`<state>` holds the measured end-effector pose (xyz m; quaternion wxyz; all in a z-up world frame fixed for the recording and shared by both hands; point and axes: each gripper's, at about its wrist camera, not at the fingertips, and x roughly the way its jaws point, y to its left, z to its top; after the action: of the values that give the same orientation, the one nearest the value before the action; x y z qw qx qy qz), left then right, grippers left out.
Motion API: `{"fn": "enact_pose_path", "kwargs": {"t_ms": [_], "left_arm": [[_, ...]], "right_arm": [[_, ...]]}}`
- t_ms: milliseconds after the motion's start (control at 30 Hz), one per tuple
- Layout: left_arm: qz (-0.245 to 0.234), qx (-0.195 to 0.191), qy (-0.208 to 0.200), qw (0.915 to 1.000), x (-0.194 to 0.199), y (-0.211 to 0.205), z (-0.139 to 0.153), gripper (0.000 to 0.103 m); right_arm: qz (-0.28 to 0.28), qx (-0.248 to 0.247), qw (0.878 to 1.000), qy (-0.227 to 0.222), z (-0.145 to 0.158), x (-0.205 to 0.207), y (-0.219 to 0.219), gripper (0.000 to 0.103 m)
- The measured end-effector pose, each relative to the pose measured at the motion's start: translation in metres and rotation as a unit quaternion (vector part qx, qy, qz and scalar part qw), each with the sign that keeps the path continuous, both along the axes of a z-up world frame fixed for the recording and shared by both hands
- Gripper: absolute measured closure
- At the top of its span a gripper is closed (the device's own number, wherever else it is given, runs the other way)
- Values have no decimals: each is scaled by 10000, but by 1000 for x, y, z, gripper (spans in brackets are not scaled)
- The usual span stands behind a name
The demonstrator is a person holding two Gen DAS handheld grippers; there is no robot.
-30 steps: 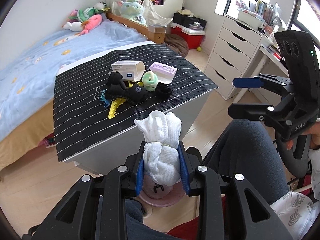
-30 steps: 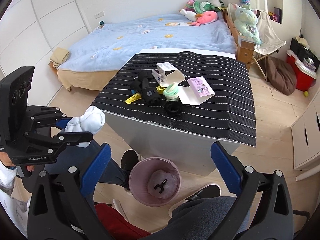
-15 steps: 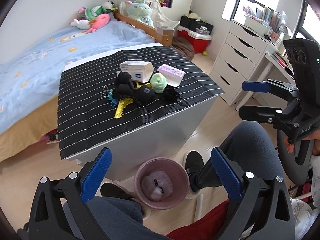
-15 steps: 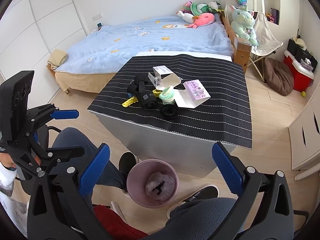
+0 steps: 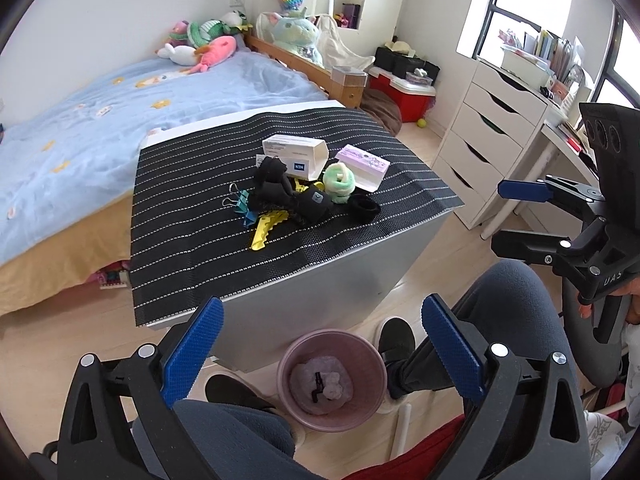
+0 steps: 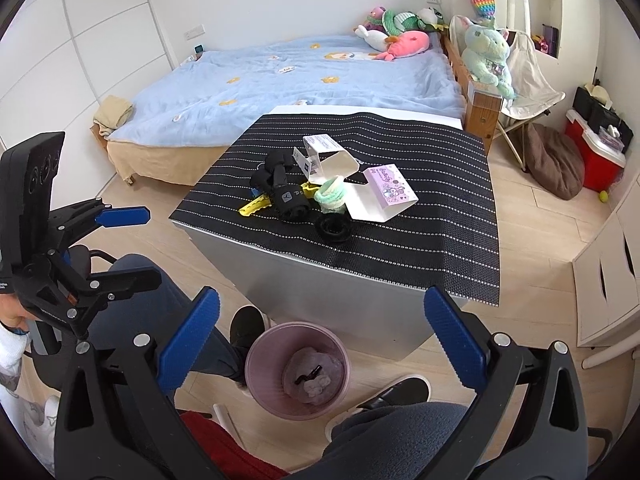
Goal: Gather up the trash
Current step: 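Reach the right tool to the pink card box and close on it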
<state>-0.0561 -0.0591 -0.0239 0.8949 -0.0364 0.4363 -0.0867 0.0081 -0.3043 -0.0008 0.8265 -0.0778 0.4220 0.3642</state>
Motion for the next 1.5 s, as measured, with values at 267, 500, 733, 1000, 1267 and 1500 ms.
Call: {"fn": "enact_pose_path", "kwargs": {"t_ms": [267, 500, 733, 1000, 1267, 1500], "left_arm": [[126, -19, -177, 9998, 12, 8, 7, 8], [233, -72, -265, 9994, 20, 18, 11, 8], [288, -133, -234, 9992, 25, 24, 11, 8], [377, -186, -154, 9990, 24, 30, 5, 8], [464, -227, -76, 9986, 25, 37, 0, 8], [504, -257, -19, 9984, 25, 41, -5, 8]], "right_arm": [[66, -25, 9999, -136, 14, 27, 6, 3], [253, -297, 9990, -206, 18, 62, 19, 3], [578, -846, 9946, -159, 3, 102, 40, 3], [969, -1409, 9853, 17, -24, 138, 62, 3], [1375, -1833, 9732, 205, -45, 157, 85, 20], [1485, -2005, 9673, 467, -61, 167, 93, 42]]}}
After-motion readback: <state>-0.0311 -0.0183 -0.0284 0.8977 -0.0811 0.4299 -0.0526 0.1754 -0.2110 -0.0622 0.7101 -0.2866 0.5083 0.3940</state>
